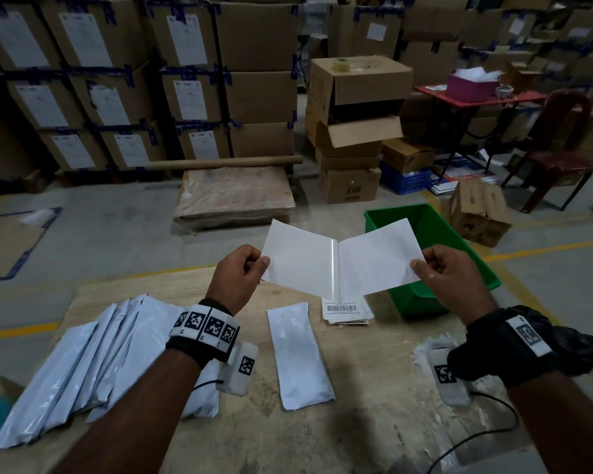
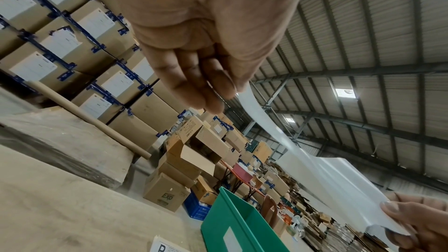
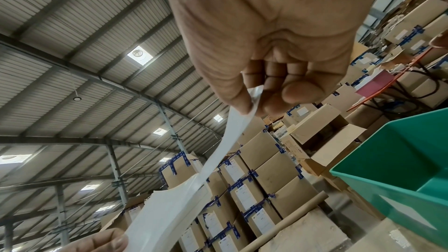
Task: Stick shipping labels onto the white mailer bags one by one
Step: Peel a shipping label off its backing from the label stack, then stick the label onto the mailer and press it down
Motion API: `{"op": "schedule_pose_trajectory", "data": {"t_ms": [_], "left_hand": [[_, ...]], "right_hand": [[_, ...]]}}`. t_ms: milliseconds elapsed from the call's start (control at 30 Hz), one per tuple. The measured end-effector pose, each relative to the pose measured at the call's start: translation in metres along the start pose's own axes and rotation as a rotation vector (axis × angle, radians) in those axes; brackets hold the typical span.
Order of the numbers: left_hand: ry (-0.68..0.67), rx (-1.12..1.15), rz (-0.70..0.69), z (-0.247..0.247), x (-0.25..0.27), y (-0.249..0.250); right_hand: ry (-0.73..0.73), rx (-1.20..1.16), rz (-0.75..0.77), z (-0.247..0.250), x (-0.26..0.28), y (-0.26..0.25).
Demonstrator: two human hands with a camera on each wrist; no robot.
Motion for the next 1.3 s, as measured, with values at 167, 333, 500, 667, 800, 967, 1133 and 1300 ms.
{"op": "schedule_pose_trajectory", "data": {"t_ms": [167, 333, 500, 667, 800, 967, 1133, 1300], "left_hand": [[0.002, -0.010, 0.003, 0.002, -0.001, -0.003], [0.019, -0.008, 0.000, 0.004, -0.003, -0.007], [0.026, -0.021, -0.004, 0.004, -0.006, -0.010], [0.053, -0.048, -0.007, 0.009, -0.008, -0.013], [0.055, -0.071, -0.040, 0.008, -0.009, -0.011], [0.048, -0.012, -0.021, 0.001, -0.007, -0.009], [-0.115, 0.085, -0.109, -0.011, -0.001, 0.008], [-0.390, -0.019, -0.367, -0.044, 0.022, 0.034]], "right_hand": [[0.021, 0.040, 0.005, 0.007, -0.002, 0.009], [0.042, 0.074, 0.010, 0.015, -0.004, 0.018], [0.056, 0.080, 0.007, 0.018, -0.004, 0.020], [0.065, 0.058, -0.011, 0.022, -0.007, 0.028], [0.029, 0.064, 0.014, 0.014, -0.005, 0.030], [-0.025, 0.062, 0.014, -0.008, 0.006, 0.021], [-0.107, 0.098, 0.043, -0.033, 0.012, 0.011], [-0.253, 0.207, 0.259, -0.057, 0.012, -0.025]]}}
Point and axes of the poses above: each hand's wrist, its own x-axis away from the middle knuckle, its own z-axis out of the back of the hand, y = z × x, the point moved 9 cm from there along -x, towards the middle knuckle, and after that the axes turned 14 degrees about y, right-handed, at the moved point
